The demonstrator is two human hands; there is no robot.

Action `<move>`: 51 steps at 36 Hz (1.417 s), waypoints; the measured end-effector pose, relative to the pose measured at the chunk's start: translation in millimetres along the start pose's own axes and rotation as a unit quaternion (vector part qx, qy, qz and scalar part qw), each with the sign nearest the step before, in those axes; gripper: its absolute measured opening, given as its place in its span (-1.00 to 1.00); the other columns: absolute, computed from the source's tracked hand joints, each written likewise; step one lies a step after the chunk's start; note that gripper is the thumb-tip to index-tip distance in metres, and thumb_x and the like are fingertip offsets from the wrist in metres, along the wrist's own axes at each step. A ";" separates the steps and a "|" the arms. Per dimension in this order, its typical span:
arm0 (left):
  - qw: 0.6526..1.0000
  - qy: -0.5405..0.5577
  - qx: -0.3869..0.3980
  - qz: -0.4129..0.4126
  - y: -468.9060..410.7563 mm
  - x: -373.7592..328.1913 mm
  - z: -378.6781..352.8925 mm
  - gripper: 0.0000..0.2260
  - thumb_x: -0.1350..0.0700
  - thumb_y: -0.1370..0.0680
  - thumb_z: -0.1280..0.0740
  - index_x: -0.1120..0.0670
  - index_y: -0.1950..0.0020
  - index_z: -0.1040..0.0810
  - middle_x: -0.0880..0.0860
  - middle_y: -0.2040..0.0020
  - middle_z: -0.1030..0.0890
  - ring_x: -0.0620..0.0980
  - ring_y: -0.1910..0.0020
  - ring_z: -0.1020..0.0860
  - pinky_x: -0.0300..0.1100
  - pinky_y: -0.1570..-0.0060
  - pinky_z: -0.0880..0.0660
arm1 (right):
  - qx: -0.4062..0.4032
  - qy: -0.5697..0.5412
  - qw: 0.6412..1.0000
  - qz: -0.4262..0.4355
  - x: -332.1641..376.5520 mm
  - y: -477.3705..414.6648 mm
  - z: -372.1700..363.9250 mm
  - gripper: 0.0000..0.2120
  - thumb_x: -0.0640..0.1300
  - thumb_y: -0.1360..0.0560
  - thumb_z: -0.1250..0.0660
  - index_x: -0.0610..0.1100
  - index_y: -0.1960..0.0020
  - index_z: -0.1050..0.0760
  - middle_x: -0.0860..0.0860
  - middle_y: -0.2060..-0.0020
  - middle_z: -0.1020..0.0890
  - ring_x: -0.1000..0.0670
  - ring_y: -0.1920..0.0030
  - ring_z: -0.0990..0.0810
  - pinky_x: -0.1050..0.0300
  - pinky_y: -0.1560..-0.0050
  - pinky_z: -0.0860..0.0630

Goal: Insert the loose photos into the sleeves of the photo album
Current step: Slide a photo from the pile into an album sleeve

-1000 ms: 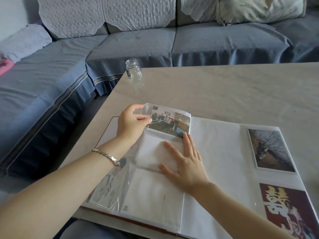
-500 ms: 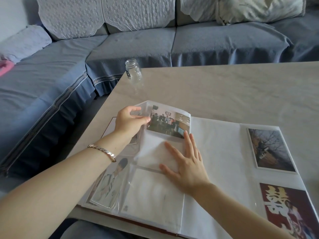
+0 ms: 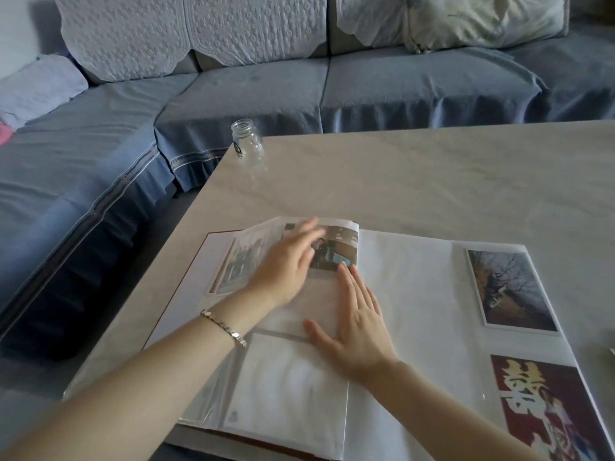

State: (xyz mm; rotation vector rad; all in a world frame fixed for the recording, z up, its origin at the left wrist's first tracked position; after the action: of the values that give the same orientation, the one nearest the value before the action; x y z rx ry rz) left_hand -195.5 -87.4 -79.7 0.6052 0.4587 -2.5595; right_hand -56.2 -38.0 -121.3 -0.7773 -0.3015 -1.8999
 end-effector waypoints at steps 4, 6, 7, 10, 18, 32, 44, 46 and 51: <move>0.981 -0.103 0.163 -0.019 7.5 8.6 -25.2 -0.37 -0.26 -0.52 0.22 -0.02 -0.53 -0.06 -0.10 -0.53 0.02 -0.19 -0.49 0.09 -0.19 -0.46 0.17 | 0.006 -0.028 1.000 0.000 -0.4 -0.1 1.7 -0.06 0.38 -0.30 0.10 -0.15 -0.52 0.11 0.11 -0.47 0.05 0.23 -0.42 0.21 0.41 -0.36 0.30; 0.973 -0.149 0.175 0.025 9.8 20.1 -26.6 -0.31 -0.35 -0.48 0.28 -0.08 -0.54 0.05 -0.16 -0.53 0.11 -0.25 -0.46 0.16 -0.22 -0.43 0.21 | 0.013 -0.025 1.000 0.001 -3.5 1.1 4.3 -0.07 0.37 -0.29 0.13 -0.13 -0.53 0.09 0.11 -0.49 0.01 0.27 -0.39 0.21 0.46 -0.32 0.32; 0.972 -0.150 0.172 0.052 10.7 25.7 -25.9 -0.38 -0.31 -0.53 0.24 -0.08 -0.54 0.09 -0.14 -0.54 0.12 -0.23 -0.48 0.17 -0.20 -0.44 0.21 | 0.017 -0.025 1.000 0.004 -5.9 2.7 6.8 -0.08 0.37 -0.29 0.14 -0.11 -0.52 0.06 0.16 -0.46 0.01 0.28 -0.39 0.18 0.50 -0.30 0.31; 0.973 -0.128 0.157 0.113 17.8 39.2 -23.6 -0.45 -0.22 -0.56 0.19 -0.09 -0.54 0.12 -0.14 -0.55 0.11 -0.20 -0.51 0.16 -0.16 -0.45 0.21 | 0.047 -0.045 0.998 0.001 -14.9 15.1 19.3 -0.17 0.35 -0.35 0.09 -0.06 -0.51 -0.04 0.27 -0.38 -0.02 0.22 -0.45 -0.02 0.55 -0.28 0.21; 0.987 -0.140 -0.043 0.064 6.1 4.1 -8.4 -0.69 0.12 -0.47 -0.18 0.25 -0.02 -0.63 0.22 -0.15 -0.59 0.26 -0.11 -0.55 0.11 -0.19 -0.40 | -0.004 0.014 0.997 -0.075 -77.9 66.3 95.0 -0.72 -0.11 -0.52 -0.32 -0.03 -0.22 -0.52 0.15 -0.34 -0.35 0.15 -0.39 -0.26 0.36 -0.30 -0.15; 0.996 0.041 0.083 0.001 -8.7 -157.5 -65.3 -0.84 0.15 -0.57 -0.23 0.04 -0.05 -0.58 -0.10 0.06 -0.60 -0.05 0.04 -0.54 -0.14 -0.02 -0.47 | 0.025 0.254 0.897 -0.362 -198.6 153.1 196.4 -0.47 0.08 -0.48 -0.28 -0.06 -0.38 -0.29 -0.06 -0.31 -0.41 -0.08 -0.35 -0.33 0.09 -0.28 -0.29; 0.972 0.155 0.164 0.067 -5.3 -186.7 -94.4 -0.85 0.17 -0.56 -0.27 -0.02 0.09 -0.61 -0.15 0.17 -0.64 -0.22 0.14 -0.57 -0.39 0.12 -0.44 | 0.009 0.344 0.885 -0.313 -194.4 157.3 212.9 -0.83 -0.12 -0.59 -0.11 -0.05 0.01 -0.49 0.02 0.04 -0.62 -0.06 -0.02 -0.56 0.16 0.24 -0.30; 0.958 0.206 0.171 0.099 -4.5 -189.6 -97.8 -0.82 0.22 -0.55 -0.26 0.00 0.14 -0.60 -0.10 0.20 -0.66 -0.20 0.18 -0.61 -0.30 0.10 -0.49 | 0.001 0.351 0.880 -0.320 -193.4 157.0 216.3 -0.85 -0.11 -0.58 -0.12 -0.03 0.06 -0.46 0.03 0.11 -0.59 -0.07 0.01 -0.57 0.17 0.27 -0.27; 0.934 0.278 0.171 0.146 -4.2 -195.1 -101.2 -0.79 0.27 -0.55 -0.25 0.04 0.19 -0.59 -0.01 0.23 -0.68 -0.15 0.27 -0.63 -0.21 0.11 -0.50 | -0.007 0.356 0.877 -0.323 -187.7 158.2 216.6 -0.83 -0.06 -0.60 -0.10 0.02 0.02 -0.47 0.08 0.07 -0.63 -0.04 0.05 -0.60 0.18 0.26 -0.32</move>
State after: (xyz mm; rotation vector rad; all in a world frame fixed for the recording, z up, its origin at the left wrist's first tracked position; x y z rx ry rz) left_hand -9.1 28.8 -69.1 1.4261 0.0791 -2.1649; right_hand 217.6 139.6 -96.5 0.0939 -0.0748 -2.6677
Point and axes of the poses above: each hand's wrist, its own y-axis away from the middle knuckle, its own z-axis out of the back of the hand, x = y × z, the point moved 3 cm from there along -y, towards the middle knuckle
